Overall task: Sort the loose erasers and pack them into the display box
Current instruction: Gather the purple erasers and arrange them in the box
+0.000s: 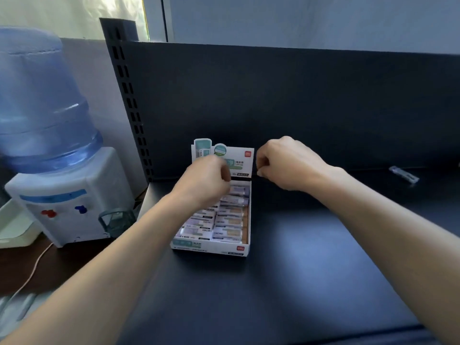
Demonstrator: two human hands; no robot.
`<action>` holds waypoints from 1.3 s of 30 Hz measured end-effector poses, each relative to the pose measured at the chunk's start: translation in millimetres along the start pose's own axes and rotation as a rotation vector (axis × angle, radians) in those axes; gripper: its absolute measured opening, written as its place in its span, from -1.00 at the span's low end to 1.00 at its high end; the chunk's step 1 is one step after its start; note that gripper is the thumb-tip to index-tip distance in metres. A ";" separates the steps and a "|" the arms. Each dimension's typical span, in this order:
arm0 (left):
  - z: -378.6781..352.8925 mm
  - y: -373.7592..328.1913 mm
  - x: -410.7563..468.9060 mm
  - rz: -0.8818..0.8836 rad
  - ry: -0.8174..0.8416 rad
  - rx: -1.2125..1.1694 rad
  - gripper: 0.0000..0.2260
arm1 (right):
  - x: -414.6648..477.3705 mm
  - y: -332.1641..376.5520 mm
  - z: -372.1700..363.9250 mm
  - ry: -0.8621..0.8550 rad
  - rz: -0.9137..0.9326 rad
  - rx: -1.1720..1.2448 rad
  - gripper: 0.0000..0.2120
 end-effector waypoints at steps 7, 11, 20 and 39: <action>-3.6 -56.2 24.9 -0.162 -0.005 -0.093 -0.95 | -11.2 -71.9 3.0 0.002 -0.166 -0.013 -0.93; -33.7 -114.2 50.6 -0.291 0.044 -0.111 -0.96 | -20.8 -135.3 14.0 -0.015 -0.264 -0.035 -0.89; -139.5 -244.0 120.6 -0.400 0.207 -0.070 -0.95 | -48.8 -316.5 42.5 -0.046 -0.468 -0.143 -0.95; -269.3 -296.7 212.8 -0.106 0.243 0.057 -0.73 | -55.9 -525.9 33.3 -0.006 -0.659 -0.071 -0.83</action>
Point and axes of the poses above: each hand's wrist, its own x-axis towards the middle knuckle, its own z-axis out of the back of the hand, y = z × x, the point moved 7 cm from there along x, towards the middle knuckle, and after that the axes turned 13 degrees about -z, right-handed, at the moved point
